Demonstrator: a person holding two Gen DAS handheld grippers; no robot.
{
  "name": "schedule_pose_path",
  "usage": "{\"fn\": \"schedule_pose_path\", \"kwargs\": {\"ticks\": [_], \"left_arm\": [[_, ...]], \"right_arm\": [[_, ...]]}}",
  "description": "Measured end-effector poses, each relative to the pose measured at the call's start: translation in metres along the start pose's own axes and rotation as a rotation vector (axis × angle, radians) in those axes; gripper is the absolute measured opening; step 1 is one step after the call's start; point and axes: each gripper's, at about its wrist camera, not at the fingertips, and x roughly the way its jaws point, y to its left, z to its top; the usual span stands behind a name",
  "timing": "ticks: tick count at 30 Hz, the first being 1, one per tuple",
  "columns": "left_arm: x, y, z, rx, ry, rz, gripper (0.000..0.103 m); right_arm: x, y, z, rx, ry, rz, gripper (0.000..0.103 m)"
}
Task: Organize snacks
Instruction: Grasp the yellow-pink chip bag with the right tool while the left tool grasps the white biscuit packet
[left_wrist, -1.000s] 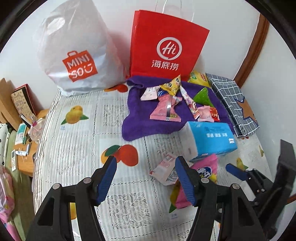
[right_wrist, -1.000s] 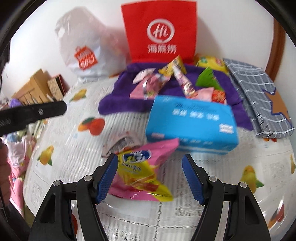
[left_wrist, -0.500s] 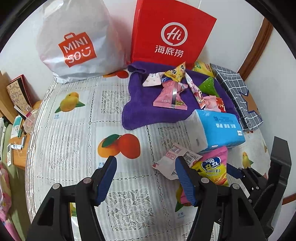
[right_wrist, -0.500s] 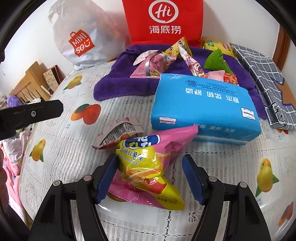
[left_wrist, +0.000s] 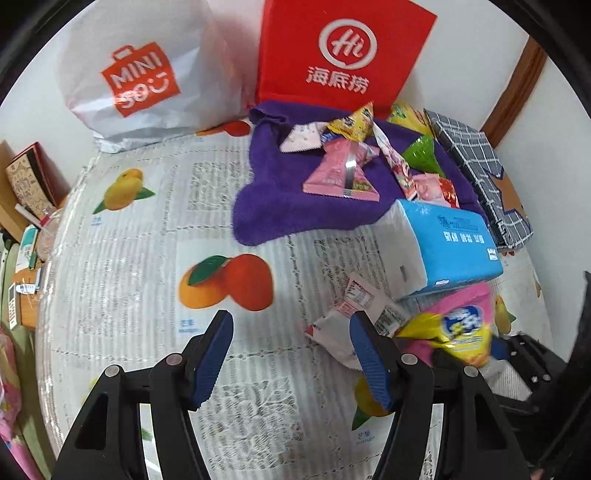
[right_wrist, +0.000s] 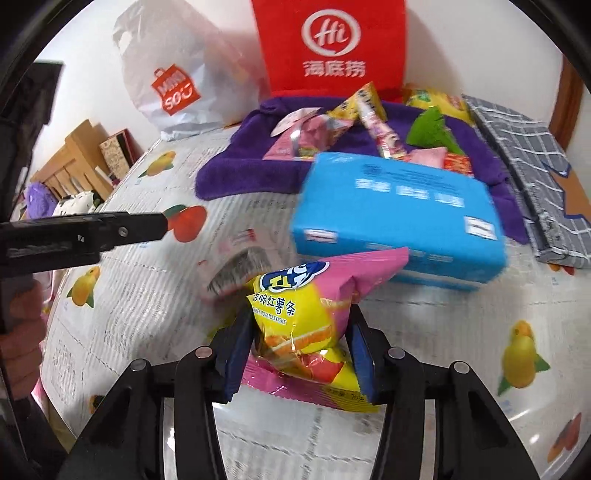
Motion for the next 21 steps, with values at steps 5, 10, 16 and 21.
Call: {"fn": "schedule_pose_path", "kwargs": {"ticks": [5,10,16,21], "left_arm": [[0.022,-0.018,0.003,0.041,0.029,-0.027,0.063],[0.043,-0.034,0.008,0.077,0.065,-0.043,0.063],[0.059,-0.058,0.006,0.135,0.119,-0.073,0.063],[0.067,-0.069,0.000,0.153,0.143,-0.065,0.064]], "right_arm": [[-0.016,-0.035,-0.006,0.044,-0.024,-0.042,0.049],[-0.024,-0.077,-0.012,0.125,-0.028,-0.111,0.049],[-0.025,-0.111,-0.016,0.189,-0.020,-0.167,0.049],[-0.026,-0.124,-0.020,0.208,-0.017,-0.173,0.049]]}}
